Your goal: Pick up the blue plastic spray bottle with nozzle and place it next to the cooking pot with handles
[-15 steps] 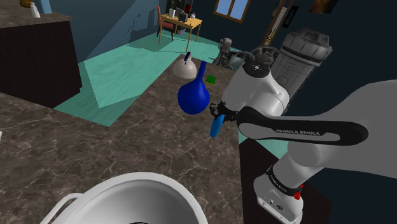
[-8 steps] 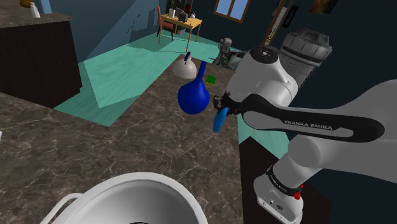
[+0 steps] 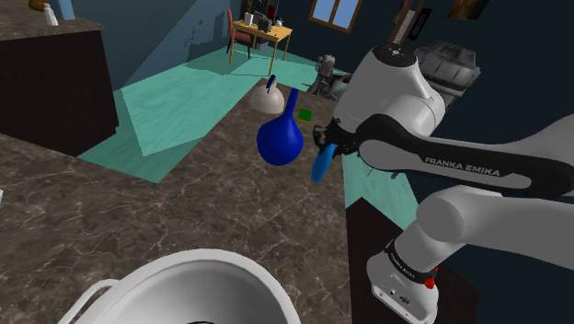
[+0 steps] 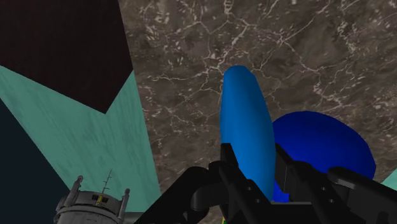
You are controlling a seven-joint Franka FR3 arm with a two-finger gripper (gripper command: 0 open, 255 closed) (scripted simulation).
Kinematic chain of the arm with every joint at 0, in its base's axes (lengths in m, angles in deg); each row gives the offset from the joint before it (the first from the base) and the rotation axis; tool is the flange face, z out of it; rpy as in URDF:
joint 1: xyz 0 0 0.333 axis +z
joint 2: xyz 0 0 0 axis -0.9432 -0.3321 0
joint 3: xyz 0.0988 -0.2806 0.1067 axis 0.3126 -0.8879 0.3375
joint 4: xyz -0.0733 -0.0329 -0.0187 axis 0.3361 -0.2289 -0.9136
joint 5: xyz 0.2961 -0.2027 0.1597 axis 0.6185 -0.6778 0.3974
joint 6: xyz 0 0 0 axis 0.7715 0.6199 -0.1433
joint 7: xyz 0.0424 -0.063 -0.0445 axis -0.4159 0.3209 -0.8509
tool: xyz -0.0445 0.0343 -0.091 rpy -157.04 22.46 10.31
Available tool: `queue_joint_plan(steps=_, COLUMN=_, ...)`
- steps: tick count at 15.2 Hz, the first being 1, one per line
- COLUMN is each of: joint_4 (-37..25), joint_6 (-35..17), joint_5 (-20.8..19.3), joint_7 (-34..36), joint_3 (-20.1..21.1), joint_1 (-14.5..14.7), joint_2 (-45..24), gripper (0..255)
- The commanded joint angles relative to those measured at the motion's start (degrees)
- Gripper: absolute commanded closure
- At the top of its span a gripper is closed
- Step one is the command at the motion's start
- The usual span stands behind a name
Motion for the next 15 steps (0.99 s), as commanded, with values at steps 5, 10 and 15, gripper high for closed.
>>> queue_joint_plan(steps=5, joint_4=-3.8, joint_6=4.8, joint_5=-1.5, joint_7=-1.5, joint_3=-2.6, joint_1=-0.5, joint_2=1.3, gripper=255)
queue_joint_plan(steps=10, joint_4=-7.1, joint_6=8.4, joint_5=-2.6, joint_7=-2.7, joint_3=-4.5, joint_1=-1.1, joint_2=1.8, gripper=255)
queue_joint_plan(steps=15, joint_4=-10.5, joint_6=11.8, joint_5=-3.7, joint_7=-3.7, joint_3=-6.1, joint_1=-1.8, joint_2=1.9, gripper=255)
